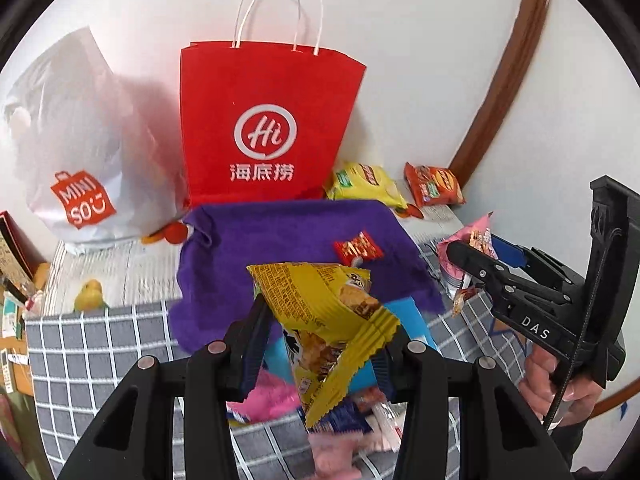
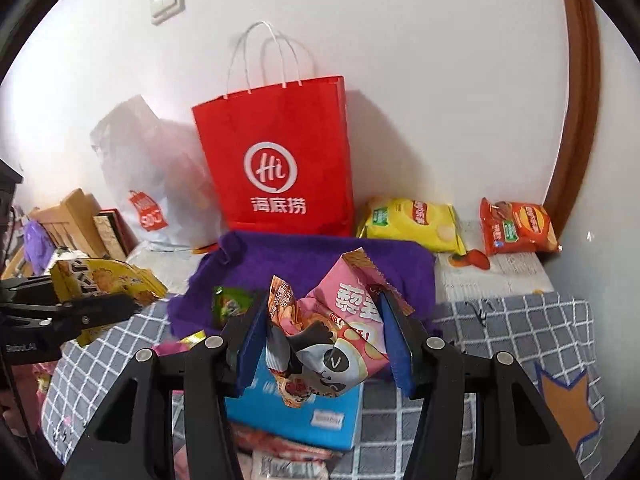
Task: Organize snacks
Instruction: 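Carry both packets up over the purple towel with both tools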
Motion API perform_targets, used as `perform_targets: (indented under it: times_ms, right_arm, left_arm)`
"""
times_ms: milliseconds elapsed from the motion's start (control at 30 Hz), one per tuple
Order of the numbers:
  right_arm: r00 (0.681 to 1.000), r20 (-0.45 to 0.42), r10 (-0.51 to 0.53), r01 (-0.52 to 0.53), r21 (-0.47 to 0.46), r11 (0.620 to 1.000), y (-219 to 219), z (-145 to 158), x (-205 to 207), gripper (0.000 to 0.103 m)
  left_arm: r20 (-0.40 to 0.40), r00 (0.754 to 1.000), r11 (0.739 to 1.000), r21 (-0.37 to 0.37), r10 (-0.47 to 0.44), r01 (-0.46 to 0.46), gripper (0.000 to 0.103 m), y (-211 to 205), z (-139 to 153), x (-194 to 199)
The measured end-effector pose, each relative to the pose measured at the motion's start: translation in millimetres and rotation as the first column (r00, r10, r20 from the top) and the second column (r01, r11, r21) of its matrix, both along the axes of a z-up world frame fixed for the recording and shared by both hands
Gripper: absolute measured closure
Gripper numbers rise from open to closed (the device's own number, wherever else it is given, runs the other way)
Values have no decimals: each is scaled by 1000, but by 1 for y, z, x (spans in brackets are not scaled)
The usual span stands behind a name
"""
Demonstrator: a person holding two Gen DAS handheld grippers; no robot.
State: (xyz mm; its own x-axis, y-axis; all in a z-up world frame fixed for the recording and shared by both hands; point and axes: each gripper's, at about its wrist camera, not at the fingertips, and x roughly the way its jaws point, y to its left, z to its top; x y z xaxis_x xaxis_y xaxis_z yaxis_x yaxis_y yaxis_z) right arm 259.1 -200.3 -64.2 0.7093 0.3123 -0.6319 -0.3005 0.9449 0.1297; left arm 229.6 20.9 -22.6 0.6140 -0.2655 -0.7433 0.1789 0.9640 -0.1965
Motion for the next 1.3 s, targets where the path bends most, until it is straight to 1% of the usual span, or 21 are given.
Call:
perform_targets:
  times_ms: [200, 433, 600, 667, 767, 833, 933, 1167, 1300]
  right_arm:
    - [1000, 13, 6, -5, -8, 1000, 10, 6, 33, 49]
    - [999, 33, 30, -29, -30, 999, 24, 9, 65, 49]
    - [999, 29, 46, -45, -34, 998, 35, 5, 88, 49]
    - [998, 19, 62, -61, -27, 998, 38, -2, 94, 49]
    - [994, 2, 108, -108, -27, 994, 43, -20, 100, 49]
    - [994, -27, 109, -110, -67, 992, 47, -32, 107, 49]
    - [994, -41, 102, -105, -74, 992, 47, -41, 115, 49]
    - [989, -110, 104, -112, -76, 991, 45, -67, 131, 49]
    - [978, -170, 125, -138, -69, 988, 49, -82, 136, 49]
  left_arm:
    - [18, 1000, 1000, 14, 23, -23, 60, 3, 1, 31]
    - [13, 999, 999, 21, 38, -38, 60, 10, 1, 67]
    - [9, 998, 999, -1, 54, -54, 60, 19, -10, 92]
    - [-6, 998, 998, -6, 63, -63, 60, 23, -20, 100]
    - [-35, 997, 998, -6, 70, -70, 60, 29, -37, 110]
    - [-52, 996, 997, -8, 78, -78, 60, 34, -48, 116]
    - [-81, 993, 996, -2, 85, -86, 60, 39, -61, 124]
    - [-120, 987, 994, -8, 104, -106, 60, 48, -77, 136]
    - [-135, 986, 995, -3, 100, -102, 60, 46, -84, 139]
